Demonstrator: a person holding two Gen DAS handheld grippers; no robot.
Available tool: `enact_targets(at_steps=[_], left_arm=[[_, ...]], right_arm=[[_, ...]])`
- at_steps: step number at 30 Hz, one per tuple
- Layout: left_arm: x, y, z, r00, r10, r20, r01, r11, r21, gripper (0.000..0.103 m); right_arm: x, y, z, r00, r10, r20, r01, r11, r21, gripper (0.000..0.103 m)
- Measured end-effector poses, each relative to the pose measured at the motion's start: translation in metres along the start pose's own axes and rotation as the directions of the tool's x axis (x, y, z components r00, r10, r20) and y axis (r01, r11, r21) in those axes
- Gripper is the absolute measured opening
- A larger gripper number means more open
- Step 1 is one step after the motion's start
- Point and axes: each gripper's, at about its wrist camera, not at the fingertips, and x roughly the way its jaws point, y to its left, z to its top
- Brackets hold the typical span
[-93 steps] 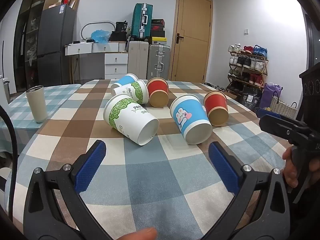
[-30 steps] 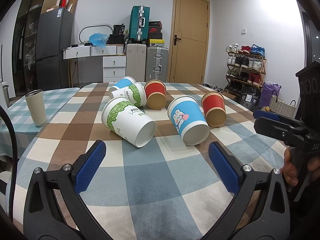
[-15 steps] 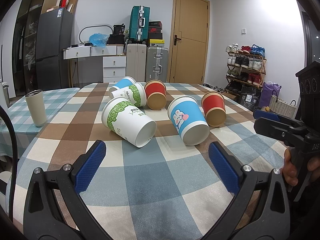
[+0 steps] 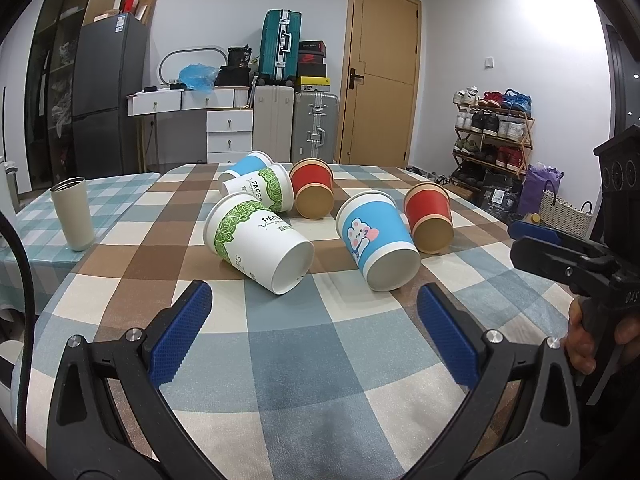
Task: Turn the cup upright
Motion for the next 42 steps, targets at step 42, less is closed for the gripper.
enact_targets(at_steps=[42], left_arm=[[0.113,-0.064,0.037,0.950,-0.020,-0.310,0.028,0.999,0.020,0.091]], right_arm=[[-0.021,-0.039,0.010,0.990,-0.143,-0.011,0.144,0.985,0.100,0.103]])
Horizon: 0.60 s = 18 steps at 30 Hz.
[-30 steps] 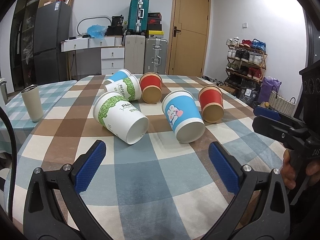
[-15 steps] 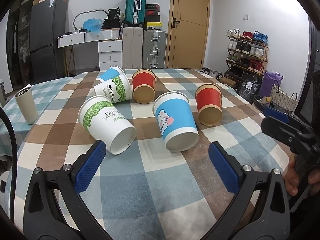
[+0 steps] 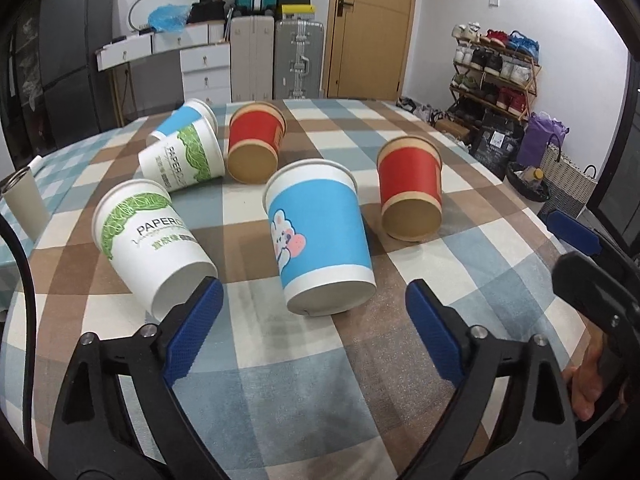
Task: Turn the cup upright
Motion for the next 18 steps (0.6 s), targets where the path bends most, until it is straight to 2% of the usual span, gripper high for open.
enact_targets(at_steps=[9,14,18], left_arm=[[0.019,-0.004,0.010,1.000,-0.004,-0.021,0.003,1.000,-0.018,0.089],[0.028,-0.007,0.013,0.999,-0.005,-0.045,0.004,1.000,-0.015,0.078],[0.030,-0.006,0.013,0.998,-0.003,-0.056,0.002,1.000,-0.019,0.055]], right_arm=[[0.003,-0.001,-0.001,1.000,0.003,-0.005,-0.003,1.000,0.001,0.103],[0.003,-0.001,-0.001,1.000,0.004,-0.005,-0.004,1.000,0.002,0.103],[0.003,-0.001,-0.001,1.000,0.005,-0.006,-0.005,1.000,0.000,0.103]])
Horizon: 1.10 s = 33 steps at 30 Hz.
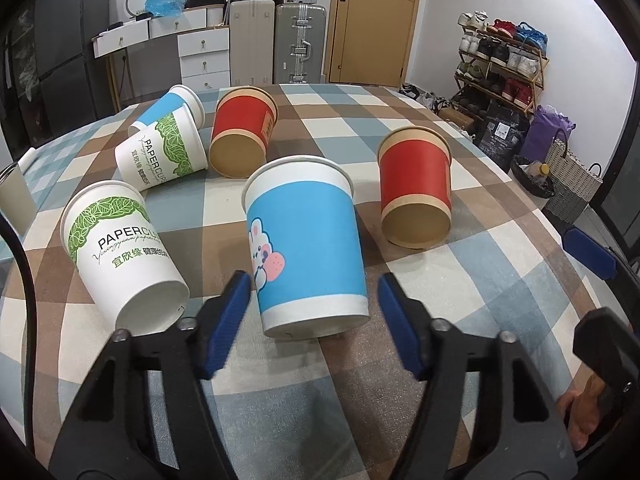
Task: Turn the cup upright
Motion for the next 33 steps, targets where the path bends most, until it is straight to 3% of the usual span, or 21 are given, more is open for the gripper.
enact_targets(at_steps=[9,33], left_arm=[[-0.012,0.003,-0.006,0.999,-0.003,0.034,0.003,1.000,-0.006,0.054],[-0.090,0.020,-0.051,0.991,-0.020,0.135,0.027,0.998,-0.049,0.054]], right_arm=[[0.001,0.001,-0.001,1.000,0.000,-0.001,0.000,1.000,-0.003,0.103],[0.007,0.026,-0.005,0.997,0.065,-0.034,-0.066,0.997,-0.042,0.103]])
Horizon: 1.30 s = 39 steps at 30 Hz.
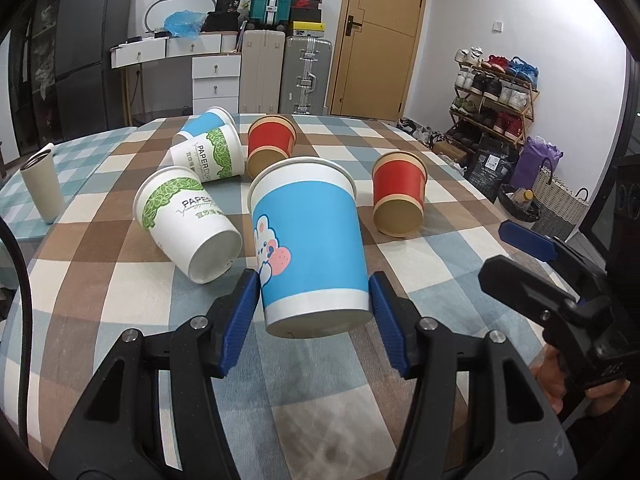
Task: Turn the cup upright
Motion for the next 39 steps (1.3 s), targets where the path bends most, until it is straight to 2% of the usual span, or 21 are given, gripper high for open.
enact_targets(at_steps=[16,39], left_arm=[[-0.022,0.010,-0.033,1.000,0.014,-0.007,-0.014,0.999,-0.042,0.054],[-0.015,-0.003,-0.044,0.999,0.002,-0.032,-0.003,1.000,-0.030,0.055]], right_arm=[[0.008,0.003,-0.004,1.000,-0.005,-0.026,0.004,1.000,-0.019,0.103],[0.008,0.003,-0.004,1.000,-0.006,-0.027,0.005,1.000,-0.017,0.103]])
